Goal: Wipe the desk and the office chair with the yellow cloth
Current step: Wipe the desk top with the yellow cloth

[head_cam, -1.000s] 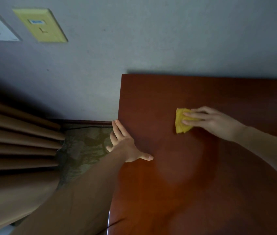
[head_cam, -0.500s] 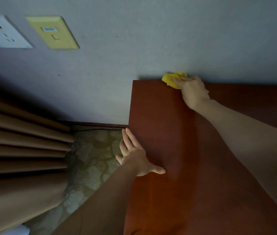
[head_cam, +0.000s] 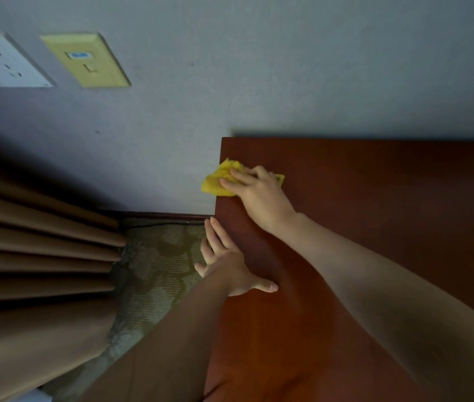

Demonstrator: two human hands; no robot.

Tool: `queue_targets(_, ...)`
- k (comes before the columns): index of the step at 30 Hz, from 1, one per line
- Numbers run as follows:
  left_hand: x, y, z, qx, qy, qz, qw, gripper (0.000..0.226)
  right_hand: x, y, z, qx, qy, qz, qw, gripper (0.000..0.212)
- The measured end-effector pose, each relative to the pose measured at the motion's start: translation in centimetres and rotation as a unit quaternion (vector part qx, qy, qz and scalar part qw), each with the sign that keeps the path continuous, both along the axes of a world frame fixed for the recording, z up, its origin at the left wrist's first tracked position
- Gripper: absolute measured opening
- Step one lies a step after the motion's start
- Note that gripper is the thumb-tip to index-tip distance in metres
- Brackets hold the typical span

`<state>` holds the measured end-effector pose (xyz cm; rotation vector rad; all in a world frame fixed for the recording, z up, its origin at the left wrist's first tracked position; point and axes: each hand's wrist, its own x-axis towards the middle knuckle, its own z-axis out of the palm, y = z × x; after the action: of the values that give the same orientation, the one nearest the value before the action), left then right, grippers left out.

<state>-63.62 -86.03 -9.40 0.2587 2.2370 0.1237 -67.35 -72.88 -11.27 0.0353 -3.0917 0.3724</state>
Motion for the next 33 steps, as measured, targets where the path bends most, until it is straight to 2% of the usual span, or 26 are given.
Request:
queue_targets(5, 0.0, -0.2, -0.1, 0.002, 0.006, -0.008, 1.0, 0.167, 8.2, 0.3, 0.4, -0.029, 0.06, 0.062, 0.996, 0.046)
queue_targets(9, 0.0, -0.3, -0.4, 0.005, 0.007, -0.002, 1.0, 0.168, 13.2, 4.9, 0.9, -0.017, 0.046, 0.142, 0.989, 0.05)
queue_targets(12, 0.0, -0.2, -0.4, 0.005, 0.009, -0.002, 1.0, 0.169, 14.3, 9.2, 1.3, -0.006, 0.027, 0.154, 0.988, 0.053)
queue_targets(16, 0.0, -0.4, -0.4, 0.01, 0.005, -0.002, 1.0, 0.169, 12.7, 11.7, 1.5, -0.018, 0.02, 0.151, 0.988, 0.044)
queue_targets(23, 0.1, -0.5, -0.4, 0.017, 0.005, -0.003, 1.0, 0.167, 5.4, 12.9, 0.7, -0.018, 0.032, 0.066, 0.997, 0.035)
queue_targets(33, 0.1, -0.4, -0.4, 0.009, 0.004, -0.003, 1.0, 0.166, -4.1, 8.7, -0.9, -0.048, 0.034, -0.106, 0.993, 0.038)
